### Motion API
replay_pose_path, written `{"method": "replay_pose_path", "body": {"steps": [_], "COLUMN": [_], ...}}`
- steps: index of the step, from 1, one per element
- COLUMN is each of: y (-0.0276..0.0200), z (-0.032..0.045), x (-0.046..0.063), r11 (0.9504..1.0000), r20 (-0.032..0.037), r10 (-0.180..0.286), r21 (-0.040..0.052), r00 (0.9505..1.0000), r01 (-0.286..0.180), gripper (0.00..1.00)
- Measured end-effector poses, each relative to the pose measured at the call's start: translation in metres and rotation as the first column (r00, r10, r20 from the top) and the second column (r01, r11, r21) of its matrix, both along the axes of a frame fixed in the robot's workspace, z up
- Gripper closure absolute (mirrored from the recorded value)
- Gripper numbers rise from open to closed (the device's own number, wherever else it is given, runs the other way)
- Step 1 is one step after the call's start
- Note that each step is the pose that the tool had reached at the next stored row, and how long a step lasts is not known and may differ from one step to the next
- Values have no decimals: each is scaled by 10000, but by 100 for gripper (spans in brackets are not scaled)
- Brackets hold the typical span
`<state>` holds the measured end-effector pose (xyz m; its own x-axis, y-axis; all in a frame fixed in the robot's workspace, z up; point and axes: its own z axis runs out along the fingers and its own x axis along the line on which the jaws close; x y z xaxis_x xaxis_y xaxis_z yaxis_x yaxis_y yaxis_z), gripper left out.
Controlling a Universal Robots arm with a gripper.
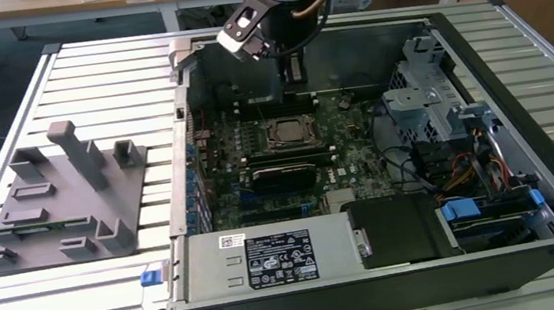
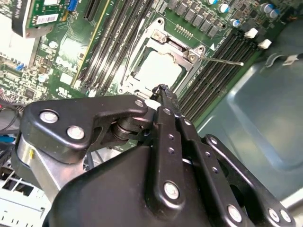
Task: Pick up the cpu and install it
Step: 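Install the first cpu locking lever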
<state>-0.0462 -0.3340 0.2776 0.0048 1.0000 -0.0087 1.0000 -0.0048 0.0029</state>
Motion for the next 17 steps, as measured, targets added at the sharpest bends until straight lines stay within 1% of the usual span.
{"method": "replay_pose_path", "body": {"steps": [3,5,11,12,14,17], "y": [0,0,0,0,0,0], "z": [77,79,81,81,80,80], "x": [0,1,0,0,0,0], "r11": [10000,10000,10000,9999,9989,9949], "r20": [-1,1,-1,-1,-1,-1], "r10": [0,2,28,126,468,1006], "r21": [-5,-20,-27,-27,-27,-27], "r00": [10000,10000,10000,9999,9989,9949], "r01": [0,-2,-28,-126,-468,-1006], "gripper": [89,89,89,89,89,89]}}
